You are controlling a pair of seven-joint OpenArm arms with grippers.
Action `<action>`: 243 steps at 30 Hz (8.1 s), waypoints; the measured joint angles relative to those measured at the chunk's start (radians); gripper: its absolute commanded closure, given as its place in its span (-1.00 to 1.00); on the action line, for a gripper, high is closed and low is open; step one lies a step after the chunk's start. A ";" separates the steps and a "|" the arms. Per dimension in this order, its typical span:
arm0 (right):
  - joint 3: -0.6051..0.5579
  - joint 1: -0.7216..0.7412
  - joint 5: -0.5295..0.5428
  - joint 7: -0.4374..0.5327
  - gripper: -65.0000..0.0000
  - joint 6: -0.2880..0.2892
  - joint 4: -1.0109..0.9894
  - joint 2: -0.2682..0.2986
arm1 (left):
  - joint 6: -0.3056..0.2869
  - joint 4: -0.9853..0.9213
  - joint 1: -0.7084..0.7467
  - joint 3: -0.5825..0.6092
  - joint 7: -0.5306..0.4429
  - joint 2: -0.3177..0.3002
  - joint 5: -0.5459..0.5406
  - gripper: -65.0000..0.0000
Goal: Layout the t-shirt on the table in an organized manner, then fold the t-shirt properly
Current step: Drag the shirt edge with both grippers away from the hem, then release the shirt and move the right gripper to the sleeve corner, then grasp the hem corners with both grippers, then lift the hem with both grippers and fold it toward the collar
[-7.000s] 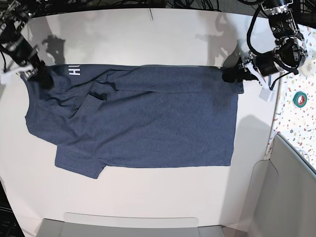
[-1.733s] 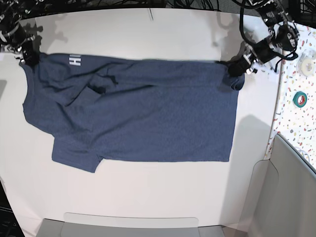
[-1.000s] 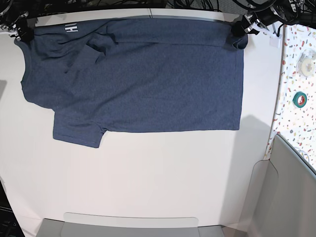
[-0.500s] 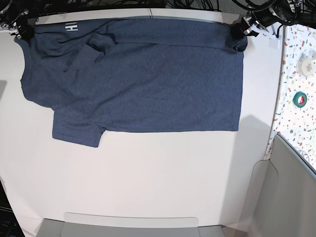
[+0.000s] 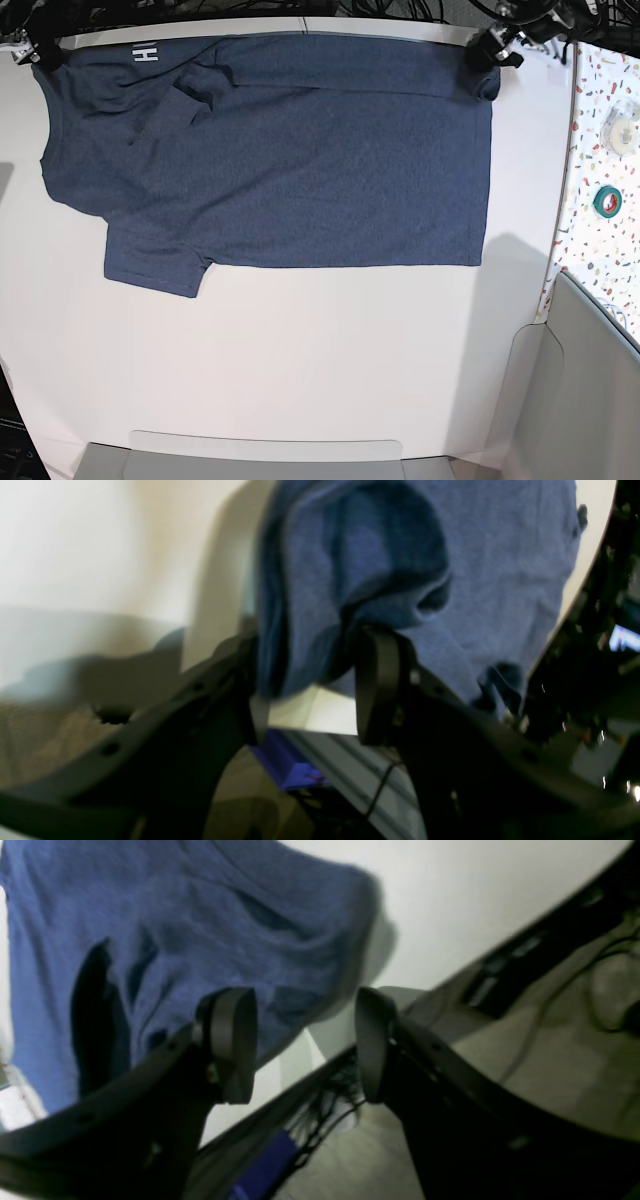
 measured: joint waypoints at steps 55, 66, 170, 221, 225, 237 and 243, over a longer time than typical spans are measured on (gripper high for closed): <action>-0.480 1.023 -0.576 0.339 0.04 0.002 -0.716 0.042 | 0.000 0.215 -0.065 -0.182 0.012 -0.003 0.001 0.24; -0.582 1.031 -0.561 0.348 0.05 0.009 -0.712 -0.004 | 0.000 0.215 -0.058 -0.182 0.019 -0.003 0.007 0.24; -0.658 1.124 -0.607 0.276 1.00 0.049 -0.574 0.058 | -0.022 -0.816 -0.896 0.714 -0.475 -0.277 0.000 0.97; -1.012 0.841 -0.798 0.283 1.00 0.053 -0.005 0.151 | 0.008 -0.457 -0.748 0.716 -0.440 -0.305 0.038 0.97; -1.012 0.783 -0.797 0.285 1.00 0.053 0.042 0.154 | 0.005 -0.359 -0.730 0.717 -0.433 -0.315 0.031 0.97; -0.898 0.609 -0.803 0.284 1.00 0.053 0.113 0.154 | 0.007 -0.174 -0.638 0.708 -0.425 -0.373 0.032 0.97; -0.855 0.568 -0.794 0.293 1.00 0.055 0.116 0.172 | 0.005 -0.158 -0.586 0.643 -0.426 -0.385 0.031 0.97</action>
